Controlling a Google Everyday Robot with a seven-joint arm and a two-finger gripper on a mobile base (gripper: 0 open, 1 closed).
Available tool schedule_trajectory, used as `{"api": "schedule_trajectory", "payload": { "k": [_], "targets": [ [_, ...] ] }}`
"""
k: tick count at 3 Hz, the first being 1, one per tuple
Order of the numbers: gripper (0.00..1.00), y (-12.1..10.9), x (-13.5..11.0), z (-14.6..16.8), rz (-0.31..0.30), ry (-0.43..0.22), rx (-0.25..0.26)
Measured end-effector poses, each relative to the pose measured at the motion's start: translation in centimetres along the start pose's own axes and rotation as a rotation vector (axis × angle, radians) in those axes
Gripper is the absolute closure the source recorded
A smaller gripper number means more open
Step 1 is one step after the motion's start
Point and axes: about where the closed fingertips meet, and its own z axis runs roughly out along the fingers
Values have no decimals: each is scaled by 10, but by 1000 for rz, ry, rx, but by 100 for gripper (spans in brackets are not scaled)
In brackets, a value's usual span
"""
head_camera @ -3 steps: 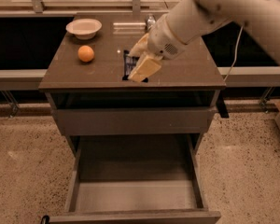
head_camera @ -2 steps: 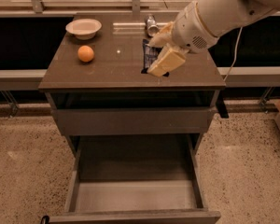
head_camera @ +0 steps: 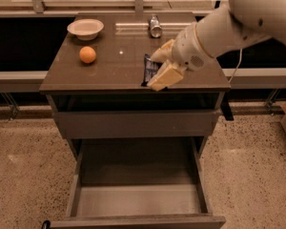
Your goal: Place rxbar blueberry into middle drawer
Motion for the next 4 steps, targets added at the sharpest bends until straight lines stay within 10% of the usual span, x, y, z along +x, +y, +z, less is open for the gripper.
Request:
{"api": "schedule_trajectory", "payload": {
  "k": [2,4],
  "targets": [
    [100,74,91,107,113,-283,45],
    [100,62,136,142,163,-293,68]
  ]
}}
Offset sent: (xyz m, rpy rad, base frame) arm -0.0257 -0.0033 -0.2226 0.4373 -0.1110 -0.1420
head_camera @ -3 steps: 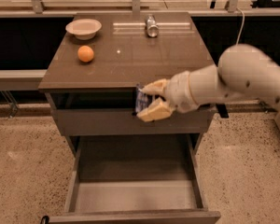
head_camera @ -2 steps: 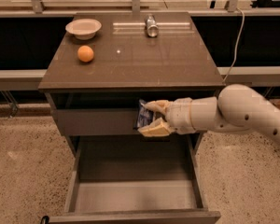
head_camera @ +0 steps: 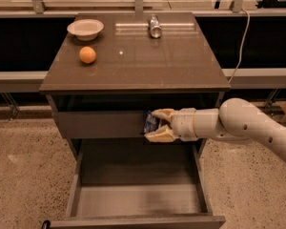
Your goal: Place rxbar blueberry into middle drawer
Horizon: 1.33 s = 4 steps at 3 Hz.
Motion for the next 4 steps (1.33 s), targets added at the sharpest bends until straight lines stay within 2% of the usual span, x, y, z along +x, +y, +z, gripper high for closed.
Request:
{"api": "schedule_trajectory", "payload": {
  "k": [1,2,3,4],
  "targets": [
    [100,2,14,17,10,-24,-66],
    [100,8,34,47,-44,-26,-215],
    [100,33,77,78,-94,23,-377],
    [100,76,122,86,-250,96,-428]
  ]
}}
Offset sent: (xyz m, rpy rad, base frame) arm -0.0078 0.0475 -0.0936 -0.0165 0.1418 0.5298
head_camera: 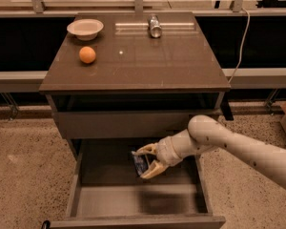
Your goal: Place rxbar blueberry into middle drawer
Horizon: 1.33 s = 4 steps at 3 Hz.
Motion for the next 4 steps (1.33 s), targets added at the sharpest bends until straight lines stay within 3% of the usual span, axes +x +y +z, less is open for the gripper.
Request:
{"api": "schedule_trajectory", "payload": {
  "k": [1,2,3,4],
  "targets": [
    [100,22,27,27,-63,97,58],
    [100,21,62,48,-23,172,133],
    [100,5,95,68,107,205,211],
    [100,4,114,78,187,209,208]
  ]
}}
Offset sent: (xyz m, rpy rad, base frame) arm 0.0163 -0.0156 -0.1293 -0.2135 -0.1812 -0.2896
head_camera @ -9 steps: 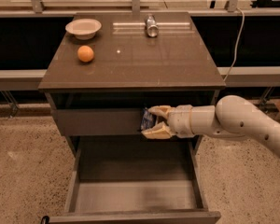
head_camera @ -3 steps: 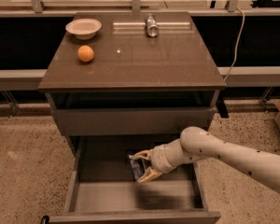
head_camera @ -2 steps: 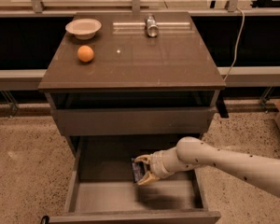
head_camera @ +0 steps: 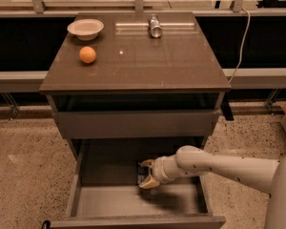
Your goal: Place rxbar blueberry into middle drawer
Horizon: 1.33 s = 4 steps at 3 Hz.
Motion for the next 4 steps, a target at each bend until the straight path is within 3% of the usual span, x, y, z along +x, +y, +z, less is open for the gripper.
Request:
{"api": "schedule_trajectory", "payload": {
  "k": [1,4],
  "targets": [
    [74,0,12,7,51,9,-22],
    [0,4,10,11,48,5,-32]
  ]
}}
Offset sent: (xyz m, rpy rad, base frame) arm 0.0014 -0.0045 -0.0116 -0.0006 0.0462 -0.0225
